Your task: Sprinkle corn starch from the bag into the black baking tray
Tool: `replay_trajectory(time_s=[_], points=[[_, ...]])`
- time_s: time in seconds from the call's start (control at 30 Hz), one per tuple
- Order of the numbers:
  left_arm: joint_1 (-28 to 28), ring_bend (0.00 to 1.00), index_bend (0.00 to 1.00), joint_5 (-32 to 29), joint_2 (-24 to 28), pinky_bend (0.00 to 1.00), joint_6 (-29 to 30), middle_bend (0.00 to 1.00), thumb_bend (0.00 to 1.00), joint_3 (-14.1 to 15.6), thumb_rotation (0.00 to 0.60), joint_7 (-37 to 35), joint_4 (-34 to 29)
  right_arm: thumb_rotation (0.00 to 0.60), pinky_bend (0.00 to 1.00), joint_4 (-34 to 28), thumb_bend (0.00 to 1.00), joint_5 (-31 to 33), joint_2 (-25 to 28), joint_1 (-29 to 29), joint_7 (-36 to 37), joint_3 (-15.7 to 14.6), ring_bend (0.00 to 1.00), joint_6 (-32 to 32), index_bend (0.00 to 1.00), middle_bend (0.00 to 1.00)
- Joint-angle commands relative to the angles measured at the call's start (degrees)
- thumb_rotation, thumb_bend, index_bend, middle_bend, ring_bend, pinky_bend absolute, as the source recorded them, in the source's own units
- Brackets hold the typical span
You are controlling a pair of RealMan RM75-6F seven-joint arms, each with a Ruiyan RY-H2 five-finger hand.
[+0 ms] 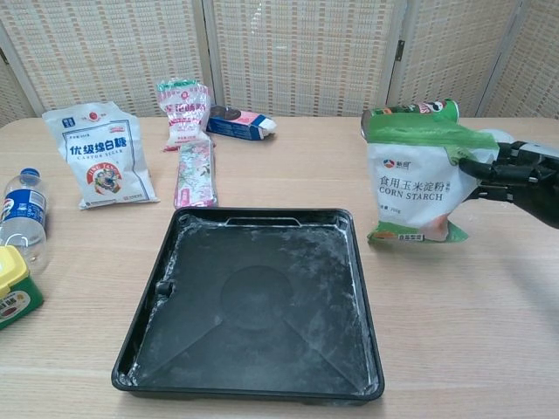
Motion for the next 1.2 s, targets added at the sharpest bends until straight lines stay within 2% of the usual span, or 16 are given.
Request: replay_trajectory(time_s=[0.03, 0.23, 0.47, 0.67, 1.0, 1.1, 1.2], points=[[0.2, 0.01, 0.12, -0.3, -0.1, 0.0, -0.2, 0.0, 0.3, 0.1, 0.6, -0.1, 0.0, 0.6, 0.36, -2.1, 0.58, -3.0, 1.7, -0.8, 2.7, -2.3, 0.41, -0.6, 0.36, 0.31], [0.2, 0.01, 0.13, -0.4, -0.1, 0.0, -0.4, 0.0, 0.3, 0.3, 0.6, 0.1, 0.0, 0.6, 0.29, -4.0, 0.58, -8.5, 3.9, -1.1, 7.9, -6.1, 0.33, -0.8, 0.15, 0.23], [0.4, 0.01, 0.13, -0.4, 0.2, 0.0, -0.3, 0.0, 0.3, 0.3, 0.6, -0.1, -0.4, 0.6, 0.28, -5.8, 0.58, -14.4, 6.7, -1.1, 14.7, -10.1, 0.3, 0.9, 0.01, 0.17], [0.3, 0.01, 0.14, -0.2, 0.1, 0.0, -0.5, 0.0, 0.3, 0.4, 0.6, 0.0, -0.5, 0.6, 0.25, -6.7, 0.58, -20.1, 9.3, 0.2, 18.6, -14.1, 0.23, 2.3, 0.0, 0.11], [0.4, 0.01, 0.14, 0.1, 0.1, 0.0, -0.3, 0.0, 0.3, 0.4, 0.6, 0.0, -0.6, 0.6, 0.24, -7.4, 0.58, -24.7, 9.3, 0.7, 20.7, -19.1, 0.22, 7.4, 0.0, 0.11], [0.5, 0.01, 0.14, 0.1, 0.2, 0.0, -0.2, 0.0, 0.3, 0.4, 0.6, 0.0, -0.6, 0.6, 0.24, -7.3, 0.58, -25.5, 9.3, 0.5, 19.8, -20.3, 0.22, 9.0, 0.0, 0.11], [0.5, 0.01, 0.14, 0.1, 0.1, 0.0, -0.2, 0.0, 0.3, 0.5, 0.6, 0.0, -0.5, 0.6, 0.24, -6.0, 0.58, -26.9, 9.4, 0.1, 15.2, -21.2, 0.22, 11.1, 0.0, 0.11]])
